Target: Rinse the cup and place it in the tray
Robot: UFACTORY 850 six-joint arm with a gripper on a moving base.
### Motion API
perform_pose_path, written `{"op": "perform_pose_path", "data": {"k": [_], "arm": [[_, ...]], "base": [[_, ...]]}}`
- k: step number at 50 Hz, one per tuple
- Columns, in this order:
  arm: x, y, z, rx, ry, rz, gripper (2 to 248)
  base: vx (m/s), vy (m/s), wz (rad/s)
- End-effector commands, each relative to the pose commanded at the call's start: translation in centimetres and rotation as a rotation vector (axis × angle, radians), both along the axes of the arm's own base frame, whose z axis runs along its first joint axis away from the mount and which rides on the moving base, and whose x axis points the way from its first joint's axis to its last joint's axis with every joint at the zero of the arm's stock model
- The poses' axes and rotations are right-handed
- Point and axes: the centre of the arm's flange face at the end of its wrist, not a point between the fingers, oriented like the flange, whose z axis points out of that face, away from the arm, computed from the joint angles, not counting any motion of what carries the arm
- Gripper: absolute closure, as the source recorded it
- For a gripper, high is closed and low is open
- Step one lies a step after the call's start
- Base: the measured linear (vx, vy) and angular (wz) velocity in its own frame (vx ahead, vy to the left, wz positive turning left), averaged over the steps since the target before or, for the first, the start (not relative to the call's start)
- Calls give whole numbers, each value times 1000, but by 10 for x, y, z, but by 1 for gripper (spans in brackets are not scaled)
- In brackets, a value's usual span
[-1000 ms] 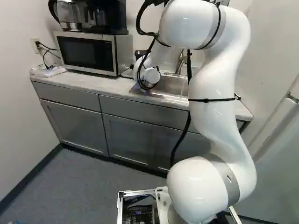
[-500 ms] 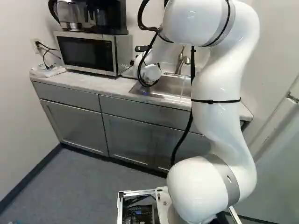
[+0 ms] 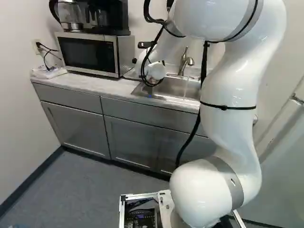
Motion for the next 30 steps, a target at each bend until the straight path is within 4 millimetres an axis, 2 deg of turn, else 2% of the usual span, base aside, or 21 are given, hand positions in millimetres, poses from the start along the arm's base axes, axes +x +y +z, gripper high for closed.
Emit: {"op": "perform_pose_path", "data": {"k": [30], "arm": [[0, 0, 28, 2, 0, 2, 3]], "base": [[0, 0, 0]]}}
